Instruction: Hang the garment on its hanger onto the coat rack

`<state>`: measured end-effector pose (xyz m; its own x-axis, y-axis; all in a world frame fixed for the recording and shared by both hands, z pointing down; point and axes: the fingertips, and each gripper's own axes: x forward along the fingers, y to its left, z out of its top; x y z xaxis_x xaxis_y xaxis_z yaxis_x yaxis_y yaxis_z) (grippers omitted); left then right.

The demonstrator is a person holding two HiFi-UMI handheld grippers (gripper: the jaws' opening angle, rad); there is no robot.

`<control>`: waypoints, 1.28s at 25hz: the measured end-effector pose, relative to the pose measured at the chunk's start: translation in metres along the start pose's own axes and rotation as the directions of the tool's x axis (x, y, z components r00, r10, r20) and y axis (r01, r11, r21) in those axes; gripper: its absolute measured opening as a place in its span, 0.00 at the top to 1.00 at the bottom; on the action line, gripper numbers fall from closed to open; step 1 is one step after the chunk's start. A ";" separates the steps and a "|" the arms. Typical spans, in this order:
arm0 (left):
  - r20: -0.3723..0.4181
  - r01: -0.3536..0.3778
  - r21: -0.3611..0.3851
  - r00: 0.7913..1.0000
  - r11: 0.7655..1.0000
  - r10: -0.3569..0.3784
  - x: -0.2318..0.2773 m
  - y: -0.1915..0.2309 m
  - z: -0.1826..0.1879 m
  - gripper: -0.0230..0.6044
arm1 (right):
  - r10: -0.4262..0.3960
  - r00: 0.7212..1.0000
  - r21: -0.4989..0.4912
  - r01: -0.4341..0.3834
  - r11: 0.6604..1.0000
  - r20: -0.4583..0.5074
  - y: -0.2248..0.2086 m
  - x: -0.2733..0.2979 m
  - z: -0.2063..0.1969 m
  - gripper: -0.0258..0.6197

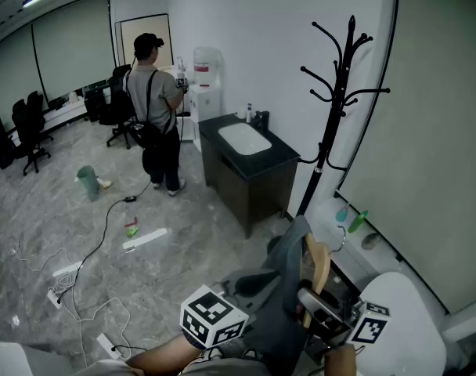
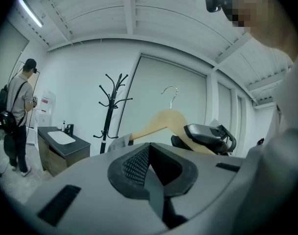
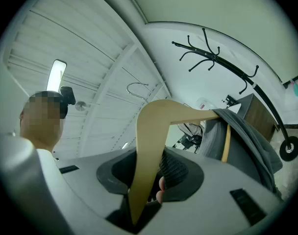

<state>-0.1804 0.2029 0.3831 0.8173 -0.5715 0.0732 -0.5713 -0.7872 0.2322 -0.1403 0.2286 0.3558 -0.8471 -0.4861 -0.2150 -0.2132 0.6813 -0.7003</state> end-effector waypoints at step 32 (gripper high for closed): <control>-0.020 0.029 0.041 0.999 0.999 -0.028 0.077 -0.040 -0.007 0.96 | -0.023 0.999 -0.016 0.023 1.000 0.025 -0.028 -0.075 0.056 0.76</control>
<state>-0.0942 0.1916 0.3867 0.8343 -0.5446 0.0863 -0.5502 -0.8121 0.1944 -0.0436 0.2152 0.3536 -0.8298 -0.5148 -0.2155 -0.2405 0.6783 -0.6943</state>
